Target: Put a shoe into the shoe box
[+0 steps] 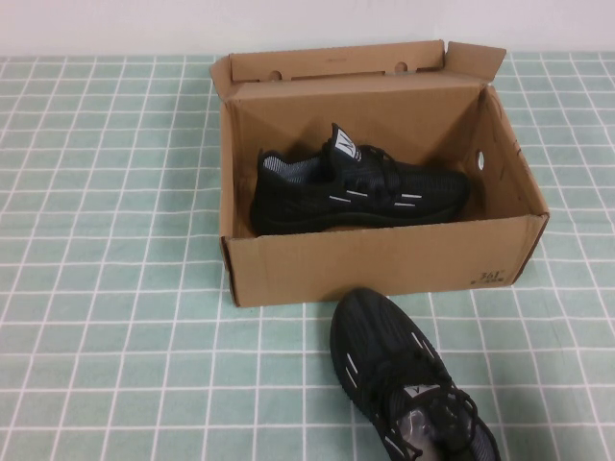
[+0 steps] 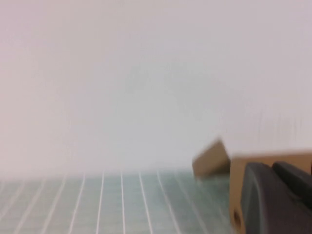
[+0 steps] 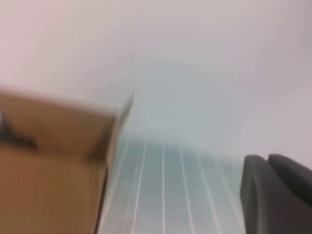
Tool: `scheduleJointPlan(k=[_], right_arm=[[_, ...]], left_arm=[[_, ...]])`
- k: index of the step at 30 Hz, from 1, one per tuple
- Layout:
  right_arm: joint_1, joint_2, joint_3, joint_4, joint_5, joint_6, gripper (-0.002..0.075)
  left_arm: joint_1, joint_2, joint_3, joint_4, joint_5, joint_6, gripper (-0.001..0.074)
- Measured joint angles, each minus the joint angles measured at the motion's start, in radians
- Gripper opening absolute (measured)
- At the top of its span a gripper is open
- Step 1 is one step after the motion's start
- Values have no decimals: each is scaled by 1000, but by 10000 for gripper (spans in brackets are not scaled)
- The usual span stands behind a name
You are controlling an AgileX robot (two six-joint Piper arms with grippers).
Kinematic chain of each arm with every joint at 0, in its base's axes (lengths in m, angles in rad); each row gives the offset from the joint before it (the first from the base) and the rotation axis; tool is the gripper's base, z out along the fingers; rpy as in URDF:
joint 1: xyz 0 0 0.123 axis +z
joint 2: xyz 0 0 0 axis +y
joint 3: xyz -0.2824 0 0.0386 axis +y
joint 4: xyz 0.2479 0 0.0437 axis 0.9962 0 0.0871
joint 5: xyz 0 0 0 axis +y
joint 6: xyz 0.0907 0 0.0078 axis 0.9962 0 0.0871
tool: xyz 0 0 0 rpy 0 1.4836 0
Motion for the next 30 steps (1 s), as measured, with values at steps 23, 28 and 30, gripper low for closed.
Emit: scheduleJointPlan(k=[23, 28, 30], right_arm=[[0, 0, -19, 110, -499, 210, -9], [0, 7, -146, 238, -491, 289, -9], [0, 9, -232, 278, -411, 312, -9]], left_arm=[[0, 0, 0, -44, -339, -215, -4], [0, -1, -14, -45, -541, -229, -4], [0, -1, -55, -41, -534, -232, -4]])
